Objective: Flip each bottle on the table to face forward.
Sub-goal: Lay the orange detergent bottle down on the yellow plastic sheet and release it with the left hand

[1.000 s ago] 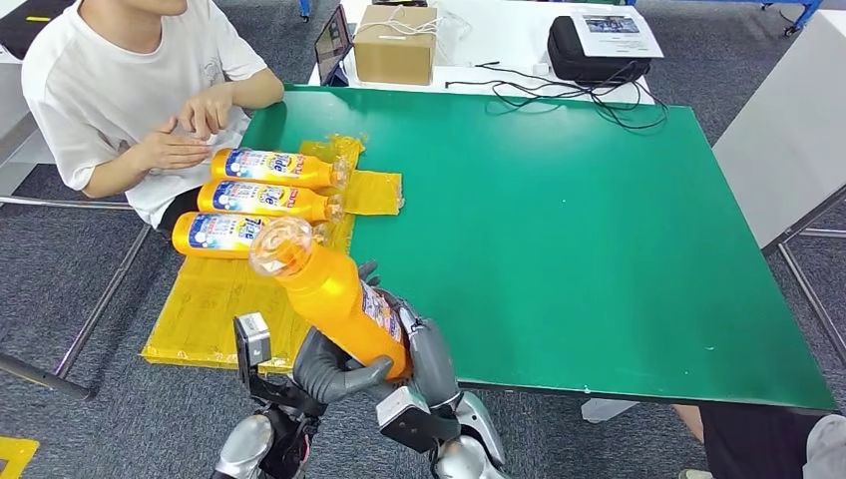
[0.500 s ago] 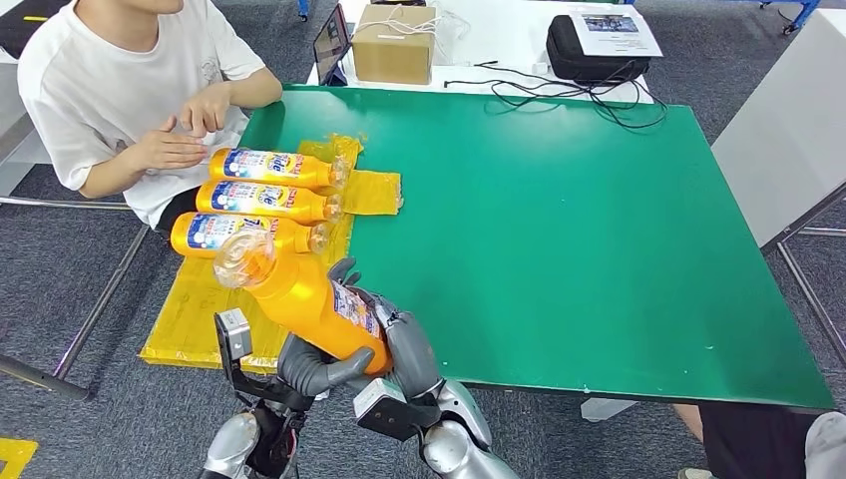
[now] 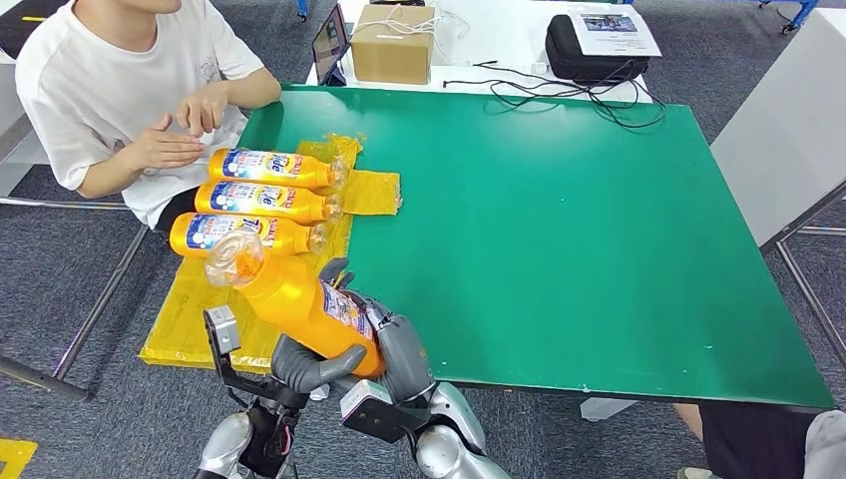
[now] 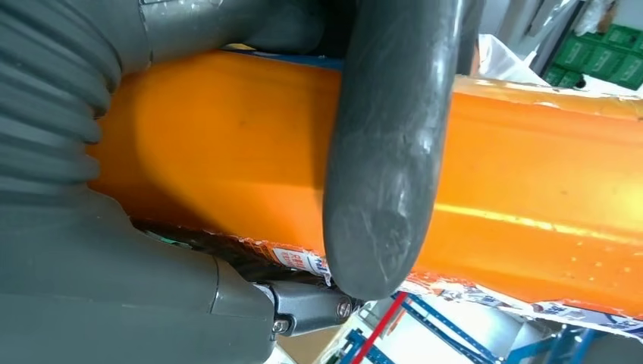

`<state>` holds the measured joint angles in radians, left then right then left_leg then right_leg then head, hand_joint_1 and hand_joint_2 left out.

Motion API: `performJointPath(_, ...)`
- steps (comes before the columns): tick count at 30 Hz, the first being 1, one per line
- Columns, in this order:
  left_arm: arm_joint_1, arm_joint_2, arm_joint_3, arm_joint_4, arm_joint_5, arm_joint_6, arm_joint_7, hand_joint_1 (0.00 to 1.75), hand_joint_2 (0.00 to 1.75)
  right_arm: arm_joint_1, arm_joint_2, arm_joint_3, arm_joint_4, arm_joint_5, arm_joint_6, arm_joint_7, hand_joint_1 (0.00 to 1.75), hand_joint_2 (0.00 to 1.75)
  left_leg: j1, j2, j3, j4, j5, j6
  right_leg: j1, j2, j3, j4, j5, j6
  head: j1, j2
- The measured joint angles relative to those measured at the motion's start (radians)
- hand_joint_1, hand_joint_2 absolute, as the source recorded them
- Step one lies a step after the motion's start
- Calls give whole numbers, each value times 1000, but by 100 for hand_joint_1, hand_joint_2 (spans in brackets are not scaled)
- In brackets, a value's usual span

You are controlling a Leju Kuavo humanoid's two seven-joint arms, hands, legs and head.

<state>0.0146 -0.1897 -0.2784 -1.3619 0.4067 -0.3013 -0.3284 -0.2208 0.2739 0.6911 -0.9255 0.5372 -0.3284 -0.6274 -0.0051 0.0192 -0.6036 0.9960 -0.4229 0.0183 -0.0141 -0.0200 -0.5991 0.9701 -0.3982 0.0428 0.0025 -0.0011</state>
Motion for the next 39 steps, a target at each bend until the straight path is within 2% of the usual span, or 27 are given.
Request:
performJointPath(14,-17,-29,37,-46,129,49,0,0,175,16,2,-11,23,-45,15,22,175,175,0,0,0,0,0,0,0,0,0,0,0,0,0,0)
performJointPath(27,-72,-17,60,-11,71,41,46,0,175,13,5,-14,58,-55,4,25,175,175,0,0,0,0,0,0,0,0,0,0,0,0,0,0)
performJointPath(32,-82,-12,43,19,26,29,76,0,175,14,4,-26,54,-45,-25,38,175,175,0,0,-1,0,0,0,0,0,0,0,0,0,0,0)
performJointPath(39,-89,-4,9,50,-41,35,76,3,175,30,-13,-43,-3,-34,2,66,175,175,0,-1,-1,0,0,0,0,0,1,0,0,0,0,0)
